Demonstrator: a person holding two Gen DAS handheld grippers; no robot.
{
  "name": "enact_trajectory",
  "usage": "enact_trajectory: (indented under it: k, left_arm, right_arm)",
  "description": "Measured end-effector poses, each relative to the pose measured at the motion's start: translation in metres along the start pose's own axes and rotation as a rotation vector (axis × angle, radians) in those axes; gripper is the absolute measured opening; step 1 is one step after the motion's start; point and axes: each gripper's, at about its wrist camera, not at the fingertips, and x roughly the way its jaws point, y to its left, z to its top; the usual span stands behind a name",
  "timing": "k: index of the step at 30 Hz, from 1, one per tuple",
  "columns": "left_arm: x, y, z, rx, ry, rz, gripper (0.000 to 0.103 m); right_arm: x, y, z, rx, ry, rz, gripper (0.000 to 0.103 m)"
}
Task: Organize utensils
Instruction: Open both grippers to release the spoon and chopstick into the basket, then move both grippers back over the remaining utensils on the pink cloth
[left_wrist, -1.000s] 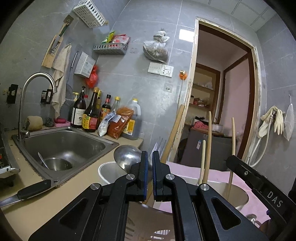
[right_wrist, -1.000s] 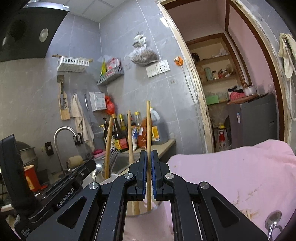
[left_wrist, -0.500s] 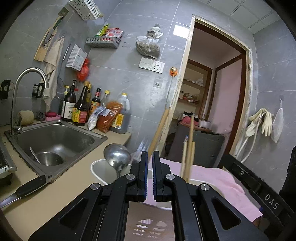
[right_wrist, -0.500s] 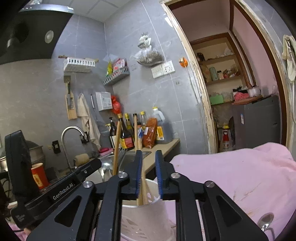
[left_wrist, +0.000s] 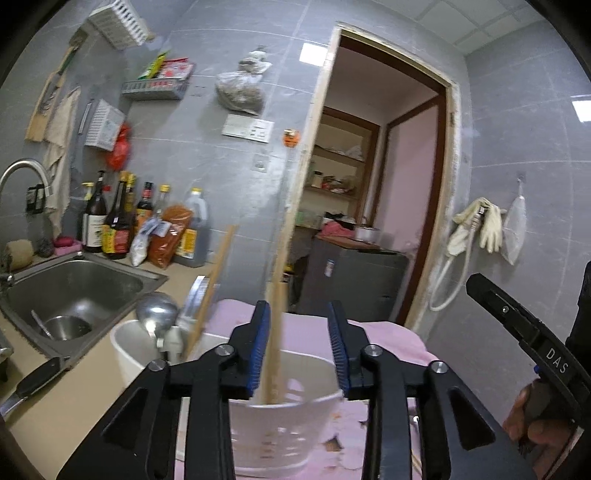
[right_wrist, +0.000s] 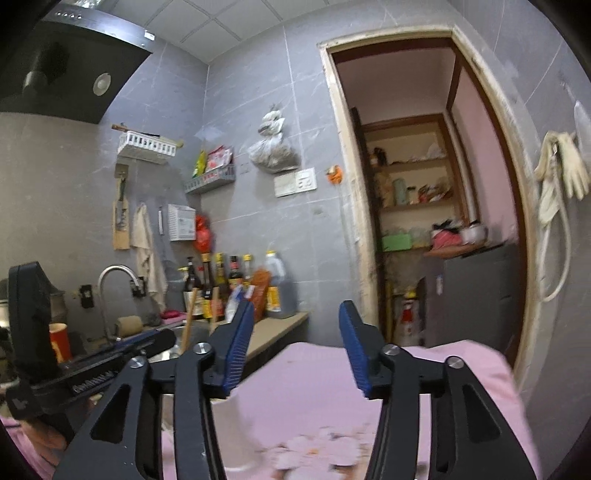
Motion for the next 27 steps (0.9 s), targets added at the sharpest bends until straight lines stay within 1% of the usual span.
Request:
enact_trajectory:
  k: [1, 2, 3, 4, 5, 6, 8, 9, 11, 14, 19, 21, 24, 27]
  left_arm:
    - [0.0, -0.005, 0.0, 0.004, -0.003, -0.011, 0.038]
    - [-0.001, -0.01, 0.0, 0.008, -0.012, -0.024, 0.044]
    - [-0.002, -0.013, -0.001, 0.01, -0.018, -0.034, 0.047]
    - [-0.002, -0.017, -0.001, 0.011, -0.02, -0.046, 0.055]
    - [-0.002, -0.021, -0.001, 0.008, -0.018, -0.061, 0.062]
    - [-0.002, -0.025, -0.002, 0.005, -0.017, -0.077, 0.066]
    - [-0.002, -0.033, -0.002, 0.009, -0.017, -0.097, 0.078]
    - [-0.002, -0.036, -0.003, 0.013, -0.017, -0.105, 0.081]
    - [-0.002, -0.045, -0.005, 0.033, -0.014, -0.13, 0.093]
    - [-0.002, -0.06, -0.011, 0.073, -0.005, -0.168, 0.098]
    - [0.0, -0.082, -0.023, 0.152, 0.028, -0.214, 0.1]
    - [0.003, -0.09, -0.029, 0.187, 0.049, -0.222, 0.1]
    - [0.009, -0.1, -0.041, 0.235, 0.095, -0.232, 0.1]
    - [0.018, -0.106, -0.054, 0.266, 0.16, -0.234, 0.1]
  right_arm:
    - [-0.007, -0.006, 0.001, -0.006, -0.005, -0.015, 0.056]
    - [-0.01, -0.009, 0.002, -0.008, -0.008, -0.024, 0.063]
    - [-0.017, -0.015, 0.002, -0.009, -0.015, -0.037, 0.068]
    - [-0.022, -0.019, 0.003, -0.011, -0.021, -0.05, 0.074]
    - [-0.028, -0.024, 0.003, -0.013, -0.028, -0.064, 0.076]
    - [-0.034, -0.028, 0.004, -0.018, -0.033, -0.076, 0.077]
    - [-0.046, -0.036, 0.004, -0.029, -0.044, -0.104, 0.084]
    - [-0.052, -0.04, 0.004, -0.028, -0.05, -0.117, 0.086]
    - [-0.062, -0.048, 0.003, -0.025, -0.059, -0.137, 0.096]
    - [-0.073, -0.057, 0.002, -0.022, -0.061, -0.159, 0.102]
    - [-0.086, -0.066, -0.005, -0.044, -0.043, -0.192, 0.103]
    - [-0.088, -0.069, -0.01, -0.057, -0.021, -0.204, 0.103]
    - [-0.09, -0.073, -0.015, -0.068, 0.018, -0.211, 0.103]
    - [-0.089, -0.077, -0.023, -0.076, 0.072, -0.215, 0.103]
